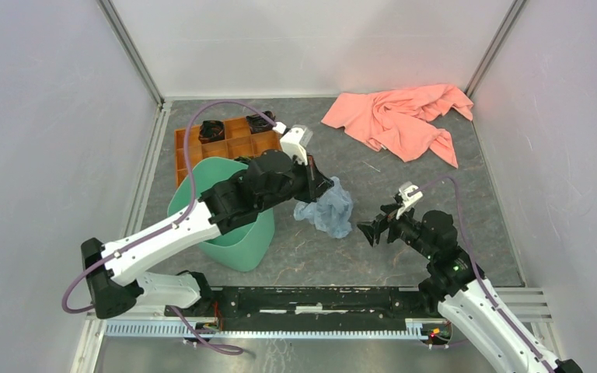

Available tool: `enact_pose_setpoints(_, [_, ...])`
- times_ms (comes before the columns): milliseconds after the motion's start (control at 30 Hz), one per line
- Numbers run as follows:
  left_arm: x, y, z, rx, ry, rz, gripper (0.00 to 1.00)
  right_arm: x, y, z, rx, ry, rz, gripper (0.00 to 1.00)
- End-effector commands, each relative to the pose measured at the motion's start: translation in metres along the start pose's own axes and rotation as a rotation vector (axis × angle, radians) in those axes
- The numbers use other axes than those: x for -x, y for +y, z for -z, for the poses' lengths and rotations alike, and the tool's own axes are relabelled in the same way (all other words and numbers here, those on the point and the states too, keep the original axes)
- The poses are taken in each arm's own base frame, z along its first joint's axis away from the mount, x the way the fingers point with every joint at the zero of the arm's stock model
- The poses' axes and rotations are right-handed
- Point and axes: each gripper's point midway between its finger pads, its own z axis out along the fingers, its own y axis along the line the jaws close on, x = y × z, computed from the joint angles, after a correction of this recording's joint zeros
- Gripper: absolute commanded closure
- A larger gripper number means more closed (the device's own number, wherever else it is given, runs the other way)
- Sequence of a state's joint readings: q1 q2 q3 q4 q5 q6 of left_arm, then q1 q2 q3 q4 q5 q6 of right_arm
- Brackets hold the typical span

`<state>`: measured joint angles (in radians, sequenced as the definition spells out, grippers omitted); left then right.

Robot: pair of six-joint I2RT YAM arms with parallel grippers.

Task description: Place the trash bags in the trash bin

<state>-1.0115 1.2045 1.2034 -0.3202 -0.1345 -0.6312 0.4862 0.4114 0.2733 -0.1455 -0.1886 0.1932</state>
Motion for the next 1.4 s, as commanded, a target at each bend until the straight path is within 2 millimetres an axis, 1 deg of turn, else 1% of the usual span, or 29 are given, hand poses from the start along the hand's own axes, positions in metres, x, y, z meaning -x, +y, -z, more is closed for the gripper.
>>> enact_pose_setpoints(0, [0.011, -0.007, -0.007, 0.002, -0.019, 0.012, 0.98, 0.045, 0.036, 0.008, 0.193, -0.107, 0.098, 0.02])
enact_pose_setpoints(100, [0.003, -0.008, -0.014, -0.004, 0.005, 0.021, 0.98, 0.064, 0.052, 0.015, 0.279, -0.181, 0.161, 0.02])
enact_pose_setpoints(200, [-0.003, -0.014, -0.019, -0.033, 0.04, 0.024, 0.98, 0.088, 0.061, 0.019, 0.316, -0.262, 0.209, 0.02])
enact_pose_setpoints(267, [-0.004, -0.018, -0.02, -0.048, 0.057, 0.02, 0.98, 0.1, 0.065, 0.017, 0.334, -0.289, 0.21, 0.02])
enact_pose_setpoints(333, [-0.005, -0.02, -0.021, -0.058, 0.064, 0.021, 0.98, 0.108, 0.07, 0.013, 0.363, -0.307, 0.203, 0.02])
enact_pose_setpoints(467, [-0.008, -0.022, -0.022, -0.07, 0.073, 0.037, 0.97, 0.117, 0.074, 0.004, 0.39, -0.333, 0.174, 0.02])
enact_pose_setpoints(600, [-0.014, -0.031, -0.023, -0.117, 0.102, 0.057, 0.96, 0.113, 0.089, -0.003, 0.493, -0.321, 0.116, 0.02])
enact_pose_setpoints(700, [-0.018, -0.034, -0.025, -0.138, 0.113, 0.067, 0.96, 0.107, 0.09, -0.008, 0.485, -0.32, 0.085, 0.02])
enact_pose_setpoints(800, [-0.02, -0.035, -0.027, -0.144, 0.124, 0.073, 0.96, 0.108, 0.089, -0.009, 0.473, -0.338, 0.061, 0.04])
enact_pose_setpoints(900, [-0.019, -0.041, -0.026, -0.17, 0.13, 0.076, 0.95, 0.101, 0.087, -0.017, 0.458, -0.314, -0.003, 0.13])
enact_pose_setpoints(933, [-0.019, -0.044, -0.026, -0.185, 0.13, 0.077, 0.94, 0.094, 0.086, -0.02, 0.459, -0.293, -0.024, 0.17])
enact_pose_setpoints(967, [-0.019, -0.046, -0.026, -0.196, 0.13, 0.078, 0.94, 0.089, 0.084, -0.022, 0.451, -0.282, -0.049, 0.24])
enact_pose_setpoints(1000, [-0.019, -0.047, -0.026, -0.203, 0.131, 0.078, 0.93, 0.083, 0.08, -0.025, 0.43, -0.27, -0.074, 0.33])
enact_pose_setpoints(1033, [-0.019, -0.048, -0.025, -0.206, 0.133, 0.077, 0.9, 0.078, 0.075, -0.028, 0.399, -0.259, -0.099, 0.43])
enact_pose_setpoints(1067, [-0.018, -0.048, -0.024, -0.207, 0.133, 0.074, 0.88, 0.075, 0.071, -0.03, 0.373, -0.248, -0.11, 0.56])
enact_pose_setpoints(1100, [-0.017, -0.048, -0.021, -0.206, 0.134, 0.067, 0.8, 0.073, 0.067, -0.03, 0.348, -0.235, -0.116, 0.68])
enact_pose_setpoints(1133, [-0.015, -0.048, -0.019, -0.204, 0.129, 0.059, 0.65, 0.072, 0.06, -0.031, 0.303, -0.215, -0.116, 0.82])
enact_pose_setpoints(1167, [-0.014, -0.046, -0.016, -0.197, 0.124, 0.049, 0.55, 0.076, 0.052, -0.031, 0.253, -0.214, -0.113, 0.95])
enact_pose_setpoints(1200, [-0.013, -0.045, -0.012, -0.196, 0.116, 0.037, 0.39, 0.08, 0.048, -0.029, 0.219, -0.21, -0.107, 0.99])
enact_pose_setpoints(1233, [-0.013, -0.042, -0.009, -0.192, 0.107, 0.028, 0.28, 0.085, 0.044, -0.025, 0.193, -0.221, -0.098, 1.0])
enact_pose_setpoints(1267, [-0.011, -0.038, -0.005, -0.178, 0.089, 0.022, 0.21, 0.091, 0.044, -0.02, 0.187, -0.241, -0.08, 1.0])
enact_pose_setpoints(1300, [-0.012, -0.031, -0.003, -0.157, 0.077, 0.018, 0.16, 0.095, 0.043, -0.015, 0.178, -0.26, -0.066, 1.0])
enact_pose_setpoints(1367, [-0.006, -0.022, 0.006, -0.121, 0.033, 0.013, 0.09, 0.105, 0.039, -0.005, 0.147, -0.296, -0.05, 1.0])
